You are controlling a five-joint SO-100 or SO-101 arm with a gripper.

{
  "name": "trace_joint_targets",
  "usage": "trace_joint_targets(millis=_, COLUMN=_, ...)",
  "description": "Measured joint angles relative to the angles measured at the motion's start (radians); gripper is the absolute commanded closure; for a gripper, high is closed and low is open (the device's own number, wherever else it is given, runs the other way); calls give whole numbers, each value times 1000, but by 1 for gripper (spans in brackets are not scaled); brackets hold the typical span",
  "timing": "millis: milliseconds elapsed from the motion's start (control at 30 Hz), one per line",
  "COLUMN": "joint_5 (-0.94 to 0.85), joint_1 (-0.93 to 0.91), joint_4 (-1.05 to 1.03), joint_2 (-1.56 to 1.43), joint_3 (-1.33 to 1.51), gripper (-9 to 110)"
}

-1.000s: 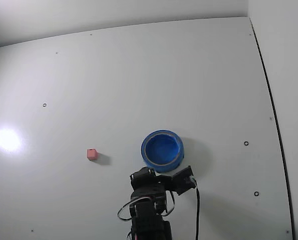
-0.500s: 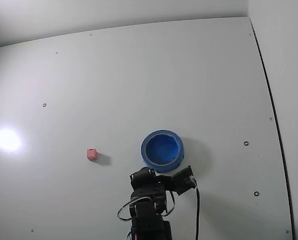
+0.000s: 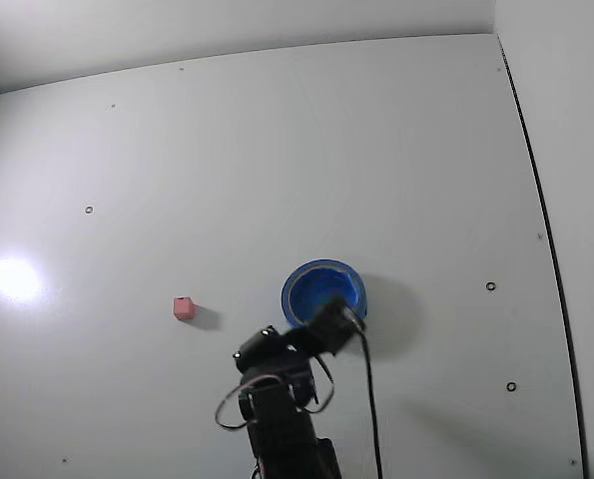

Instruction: Grasp a block and put it in the bin.

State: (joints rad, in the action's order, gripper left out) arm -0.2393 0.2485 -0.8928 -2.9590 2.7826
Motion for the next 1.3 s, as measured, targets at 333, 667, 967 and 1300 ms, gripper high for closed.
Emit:
trace_joint_targets(millis=333, joint_5=-446, joint_1=184, joint_4=-95, joint_2=422, joint_3=-360, gripper=99)
trace_joint_targets(millis=667, joint_5=-548, joint_1=301, joint_4=-97, joint_2=1003, joint_3=-742, gripper=82)
trace_joint_targets(millis=967, joint_5=-594, joint_1=308, joint_4=-97, joint_2=1262, joint_3=-976, gripper=84)
trace_joint_targets(millis=1300, joint_5=-601, joint_1=308, joint_4=-97, joint_2=1411, joint_3=-1161, gripper=84)
